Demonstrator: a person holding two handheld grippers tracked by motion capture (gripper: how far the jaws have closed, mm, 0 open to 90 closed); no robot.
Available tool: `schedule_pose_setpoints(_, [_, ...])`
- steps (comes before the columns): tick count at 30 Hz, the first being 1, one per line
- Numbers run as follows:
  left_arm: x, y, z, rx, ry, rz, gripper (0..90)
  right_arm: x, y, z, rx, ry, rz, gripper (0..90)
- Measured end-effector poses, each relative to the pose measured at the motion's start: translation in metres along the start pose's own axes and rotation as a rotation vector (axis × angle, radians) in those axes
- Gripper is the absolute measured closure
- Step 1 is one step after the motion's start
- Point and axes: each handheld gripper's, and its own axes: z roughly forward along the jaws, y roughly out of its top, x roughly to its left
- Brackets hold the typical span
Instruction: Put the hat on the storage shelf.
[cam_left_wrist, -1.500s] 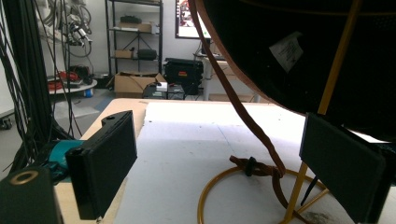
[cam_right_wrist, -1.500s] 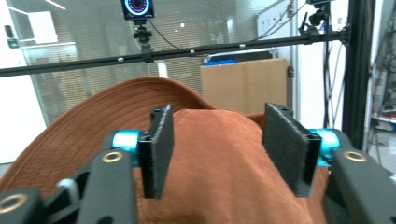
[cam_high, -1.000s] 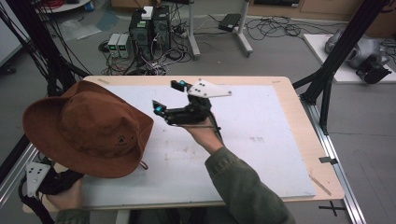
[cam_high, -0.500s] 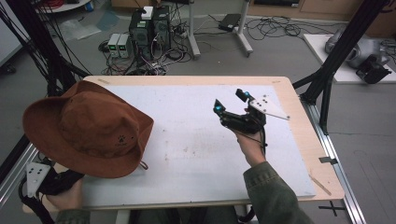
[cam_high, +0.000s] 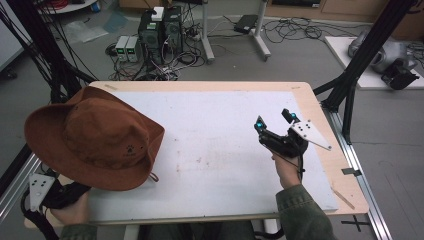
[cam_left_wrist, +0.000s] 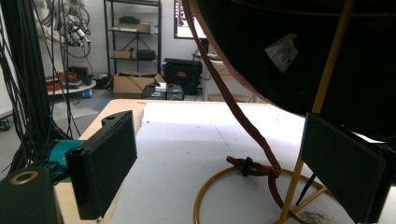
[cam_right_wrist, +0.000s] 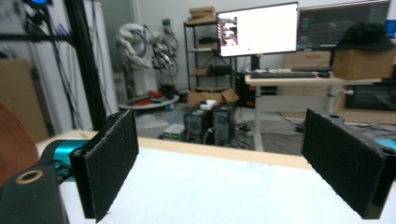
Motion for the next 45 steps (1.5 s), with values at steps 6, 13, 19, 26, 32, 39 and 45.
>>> schedule_pose_setpoints(6, [0.000,0.000,0.001,-0.002,0.000,0.001,11.3,-0.002,-0.018,-0.012,0.018,-0.048,-0.013,13.4])
schedule_pose_setpoints(13, [0.000,0.000,0.002,0.002,-0.002,0.001,11.3,-0.010,-0.042,-0.020,0.046,-0.095,0.000,13.4])
schedule_pose_setpoints(19, [-0.002,-0.001,0.004,0.003,-0.010,0.001,11.3,-0.015,-0.052,-0.028,0.052,-0.110,0.028,13.2])
schedule_pose_setpoints(26, [-0.001,-0.001,0.008,0.002,-0.012,-0.002,11.3,-0.021,-0.057,-0.038,0.043,-0.135,0.061,13.3])
schedule_pose_setpoints(32, [-0.002,-0.003,0.012,0.003,-0.019,-0.005,11.3,-0.035,-0.073,-0.042,0.081,-0.171,0.094,12.8])
schedule_pose_setpoints(39, [-0.004,-0.004,0.015,0.011,-0.032,0.003,11.3,-0.039,-0.078,-0.043,0.091,-0.203,0.084,12.8])
schedule_pose_setpoints(45, [-0.004,-0.004,0.014,0.011,-0.031,0.004,11.3,-0.035,-0.080,-0.041,0.096,-0.201,0.042,12.8])
